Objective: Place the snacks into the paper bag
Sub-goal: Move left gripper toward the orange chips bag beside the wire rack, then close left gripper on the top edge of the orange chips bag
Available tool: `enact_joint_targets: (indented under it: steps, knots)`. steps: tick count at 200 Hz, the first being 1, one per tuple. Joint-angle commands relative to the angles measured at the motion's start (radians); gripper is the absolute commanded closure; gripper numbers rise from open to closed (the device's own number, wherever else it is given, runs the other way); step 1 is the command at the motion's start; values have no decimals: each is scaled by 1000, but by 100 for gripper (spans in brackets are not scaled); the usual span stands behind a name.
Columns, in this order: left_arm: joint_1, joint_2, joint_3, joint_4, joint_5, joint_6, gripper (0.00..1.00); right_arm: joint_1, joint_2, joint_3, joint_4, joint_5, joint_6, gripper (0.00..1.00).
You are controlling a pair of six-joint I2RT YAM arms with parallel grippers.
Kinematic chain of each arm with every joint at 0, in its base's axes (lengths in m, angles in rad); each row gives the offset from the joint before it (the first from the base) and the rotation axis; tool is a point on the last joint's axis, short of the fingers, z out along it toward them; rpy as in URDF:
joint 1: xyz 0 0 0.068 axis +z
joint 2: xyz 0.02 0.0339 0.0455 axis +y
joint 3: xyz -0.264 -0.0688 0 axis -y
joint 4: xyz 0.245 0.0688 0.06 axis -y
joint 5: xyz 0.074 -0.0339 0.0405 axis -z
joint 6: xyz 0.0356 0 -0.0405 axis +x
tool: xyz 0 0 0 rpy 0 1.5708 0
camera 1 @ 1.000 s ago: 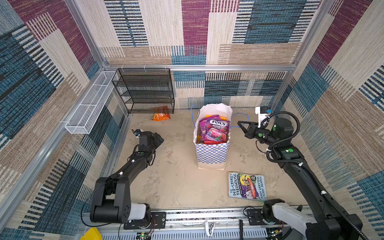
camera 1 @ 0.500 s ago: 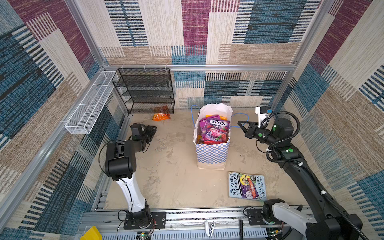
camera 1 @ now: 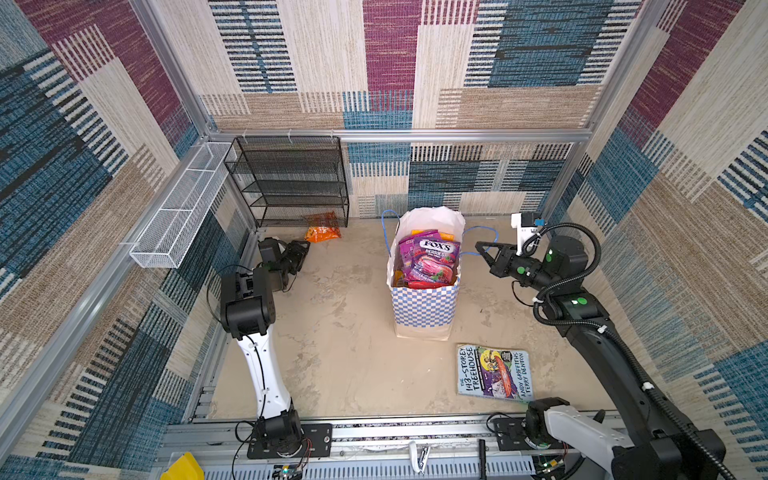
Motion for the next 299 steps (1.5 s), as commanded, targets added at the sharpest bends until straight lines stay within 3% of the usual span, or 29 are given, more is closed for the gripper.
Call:
enact_joint_targets:
  steps: [1,195,274,299]
  knots:
    - [2,40,53,-36,-4,7,40,-1,-1,3,25,-6,-9,100]
    - [-30,299,389,-152,-34,-44,58,0,9,3,24,0,-15,100]
    - [-28,320,377,-3,-5,-172,92,0,2,6,21,-5,-16,100]
    - [-27,279,318,52,9,-209,98,1,3,4,25,-14,-12,100]
